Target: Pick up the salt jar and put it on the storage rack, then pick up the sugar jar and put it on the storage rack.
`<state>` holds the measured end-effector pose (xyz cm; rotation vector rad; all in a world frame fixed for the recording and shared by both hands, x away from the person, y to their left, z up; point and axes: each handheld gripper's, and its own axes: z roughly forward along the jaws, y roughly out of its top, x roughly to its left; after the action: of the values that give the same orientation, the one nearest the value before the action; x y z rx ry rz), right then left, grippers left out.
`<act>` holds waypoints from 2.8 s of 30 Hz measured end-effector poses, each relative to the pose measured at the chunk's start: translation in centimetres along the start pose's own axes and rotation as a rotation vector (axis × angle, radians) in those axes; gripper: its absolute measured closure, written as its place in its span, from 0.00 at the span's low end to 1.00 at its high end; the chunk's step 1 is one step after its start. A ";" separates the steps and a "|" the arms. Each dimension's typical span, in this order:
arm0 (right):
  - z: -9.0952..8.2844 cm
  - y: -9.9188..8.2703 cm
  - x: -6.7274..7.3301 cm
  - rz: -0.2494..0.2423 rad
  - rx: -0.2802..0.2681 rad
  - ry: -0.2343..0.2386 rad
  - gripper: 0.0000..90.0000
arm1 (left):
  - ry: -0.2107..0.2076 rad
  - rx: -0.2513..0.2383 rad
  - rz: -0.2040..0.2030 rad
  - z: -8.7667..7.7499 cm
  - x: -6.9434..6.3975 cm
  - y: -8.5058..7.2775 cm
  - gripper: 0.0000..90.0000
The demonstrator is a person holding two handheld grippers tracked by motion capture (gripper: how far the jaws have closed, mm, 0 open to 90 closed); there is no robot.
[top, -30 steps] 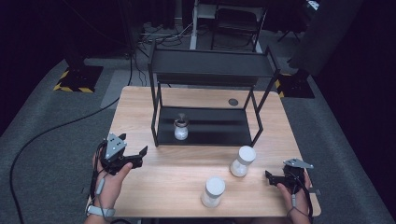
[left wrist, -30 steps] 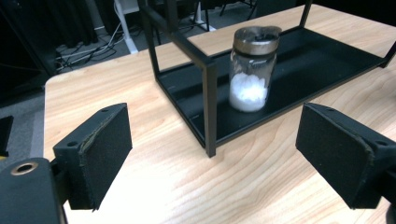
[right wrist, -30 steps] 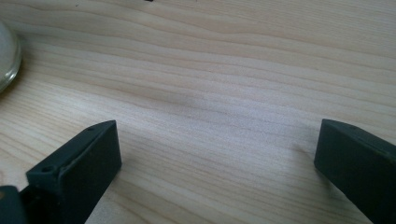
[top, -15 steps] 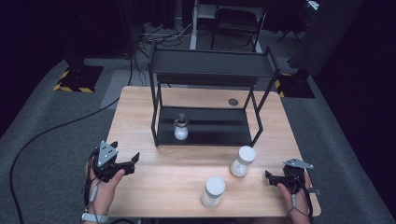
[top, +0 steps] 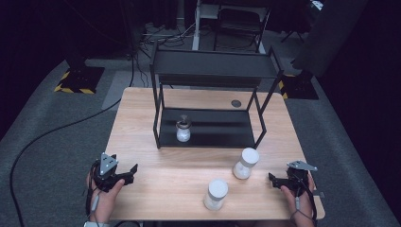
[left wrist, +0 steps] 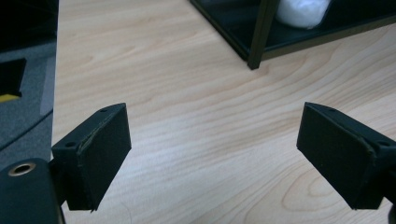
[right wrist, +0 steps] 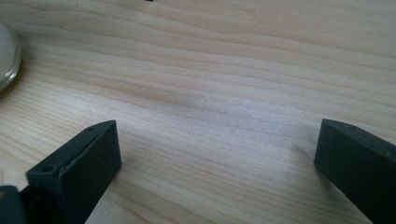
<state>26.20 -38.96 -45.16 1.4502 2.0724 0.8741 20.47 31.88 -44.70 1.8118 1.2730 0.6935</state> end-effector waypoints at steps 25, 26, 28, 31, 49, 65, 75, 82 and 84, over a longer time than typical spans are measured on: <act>0.0 0.0 0.0 0.000 0.000 -0.001 0.00 | 0.022 0.219 -0.028 1.8 0.1 0.3 0.10; 0.0 0.0 0.0 0.001 0.000 -0.002 0.00 | 0.023 0.218 -0.028 1.8 0.1 0.3 0.10; 0.0 0.0 0.0 0.001 0.000 -0.002 0.00 | 0.023 0.219 -0.029 1.8 0.0 0.3 0.09; 0.0 0.0 0.0 0.000 0.000 -0.002 0.00 | 0.023 0.219 -0.029 1.8 0.0 0.3 0.09; -0.1 0.2 -0.5 -0.019 0.004 0.026 0.05 | 0.005 0.240 -0.016 2.3 0.1 0.8 0.00; -4.8 0.1 0.1 -0.021 -0.153 0.051 0.06 | 0.005 0.240 -0.017 2.3 0.1 0.8 0.00; -6.6 0.7 1.0 -0.017 -0.211 0.078 0.06 | 0.011 0.240 -0.022 2.3 0.0 0.8 0.00; -7.5 1.2 1.5 -0.017 -0.226 0.104 0.06 | 0.012 0.241 -0.022 2.3 -0.1 0.8 0.00; -7.9 1.4 1.7 -0.019 -0.233 0.112 0.06 | 0.013 0.243 -0.022 2.3 -0.1 0.9 0.00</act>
<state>21.20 -38.85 -38.71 1.2819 1.9824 1.1700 22.73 30.97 -45.20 1.9858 1.4348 0.5585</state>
